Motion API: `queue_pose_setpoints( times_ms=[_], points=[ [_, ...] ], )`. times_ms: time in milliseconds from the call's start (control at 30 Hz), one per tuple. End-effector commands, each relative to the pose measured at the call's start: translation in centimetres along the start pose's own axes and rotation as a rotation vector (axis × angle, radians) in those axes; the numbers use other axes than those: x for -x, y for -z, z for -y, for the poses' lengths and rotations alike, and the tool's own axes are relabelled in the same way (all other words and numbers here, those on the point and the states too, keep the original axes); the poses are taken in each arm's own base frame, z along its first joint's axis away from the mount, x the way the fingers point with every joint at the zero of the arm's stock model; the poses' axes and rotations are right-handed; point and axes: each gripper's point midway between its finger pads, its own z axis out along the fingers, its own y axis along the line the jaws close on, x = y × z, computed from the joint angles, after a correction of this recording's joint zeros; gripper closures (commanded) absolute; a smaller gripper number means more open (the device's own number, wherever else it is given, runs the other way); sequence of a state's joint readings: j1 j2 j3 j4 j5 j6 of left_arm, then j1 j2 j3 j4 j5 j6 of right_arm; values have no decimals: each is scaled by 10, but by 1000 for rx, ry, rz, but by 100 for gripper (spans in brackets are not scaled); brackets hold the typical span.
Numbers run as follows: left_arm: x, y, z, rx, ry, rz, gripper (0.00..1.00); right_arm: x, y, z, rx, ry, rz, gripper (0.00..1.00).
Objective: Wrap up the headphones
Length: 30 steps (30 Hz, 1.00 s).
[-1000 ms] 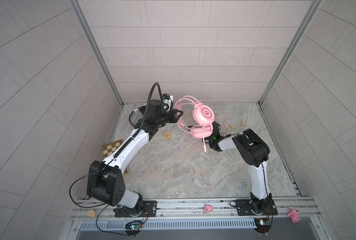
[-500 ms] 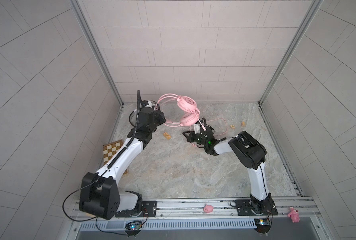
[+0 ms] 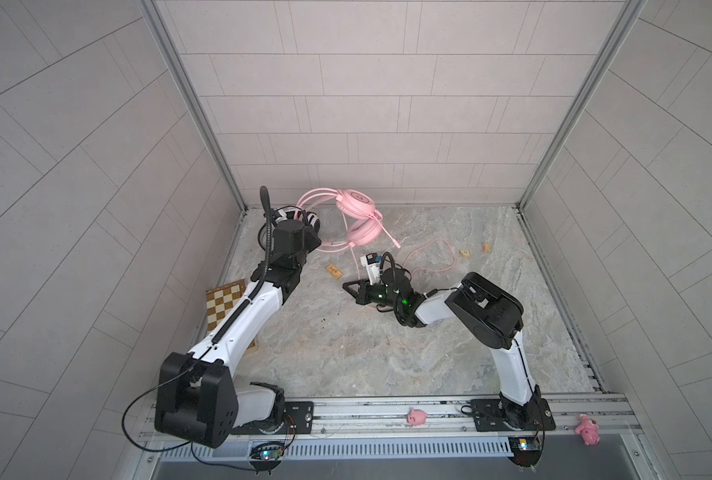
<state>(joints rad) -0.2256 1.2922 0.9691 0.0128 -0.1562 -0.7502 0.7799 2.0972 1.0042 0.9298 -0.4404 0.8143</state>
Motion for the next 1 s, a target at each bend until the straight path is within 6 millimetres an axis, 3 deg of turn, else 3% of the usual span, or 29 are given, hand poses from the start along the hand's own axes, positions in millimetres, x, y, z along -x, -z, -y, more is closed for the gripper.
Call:
queue_pose_setpoints(
  times_ms=[0,100,400,633,967],
  points=[
    [43,14,14,-52,88,155,100,-13,8,-12,-16,54,-53,95],
    [44,13,10,-49,100,164,100,-18,17,-9,-18,53,-37,95],
    [57,14,-7,-10,97,216,100,-54,-2,-26,131,-41,-78,92],
    [69,7,-25,2,155,225,100,-66,10,-30,112,1,-129,91],
    [88,10,-43,26,178,283,100,-87,24,-61,181,27,-189,93]
  ],
)
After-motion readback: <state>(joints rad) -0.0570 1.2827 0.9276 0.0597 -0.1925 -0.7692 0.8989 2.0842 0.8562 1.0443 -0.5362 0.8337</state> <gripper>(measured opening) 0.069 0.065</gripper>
